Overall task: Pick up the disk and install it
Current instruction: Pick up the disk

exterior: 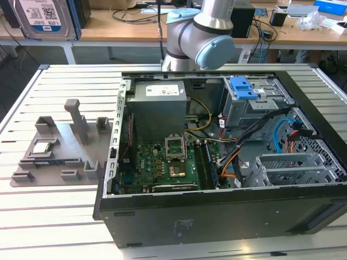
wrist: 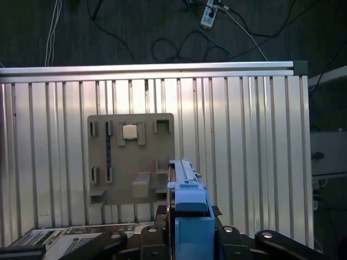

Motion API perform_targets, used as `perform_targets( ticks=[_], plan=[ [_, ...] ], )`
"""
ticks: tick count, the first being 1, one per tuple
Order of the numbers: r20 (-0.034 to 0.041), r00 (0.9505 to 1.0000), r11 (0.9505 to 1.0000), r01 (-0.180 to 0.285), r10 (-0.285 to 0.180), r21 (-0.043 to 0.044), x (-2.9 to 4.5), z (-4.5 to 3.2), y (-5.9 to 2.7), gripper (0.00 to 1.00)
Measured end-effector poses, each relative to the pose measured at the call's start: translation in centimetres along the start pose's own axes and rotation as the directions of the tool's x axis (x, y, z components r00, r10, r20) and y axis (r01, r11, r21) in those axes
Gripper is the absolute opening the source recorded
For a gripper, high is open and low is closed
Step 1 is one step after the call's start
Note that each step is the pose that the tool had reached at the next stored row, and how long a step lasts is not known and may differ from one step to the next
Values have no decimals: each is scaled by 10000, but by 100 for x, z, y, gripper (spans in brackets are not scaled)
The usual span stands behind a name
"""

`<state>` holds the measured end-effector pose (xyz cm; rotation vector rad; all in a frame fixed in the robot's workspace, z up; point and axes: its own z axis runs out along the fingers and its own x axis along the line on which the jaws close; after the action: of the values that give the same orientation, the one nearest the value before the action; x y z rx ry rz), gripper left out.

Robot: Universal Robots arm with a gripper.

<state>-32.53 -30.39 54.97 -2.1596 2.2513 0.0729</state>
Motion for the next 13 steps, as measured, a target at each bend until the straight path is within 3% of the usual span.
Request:
perform_targets(
  ticks=[13],
  plan=[
    [-34,10000,10000,-3,3,-37,-20,-8,-482,37]
  ],
)
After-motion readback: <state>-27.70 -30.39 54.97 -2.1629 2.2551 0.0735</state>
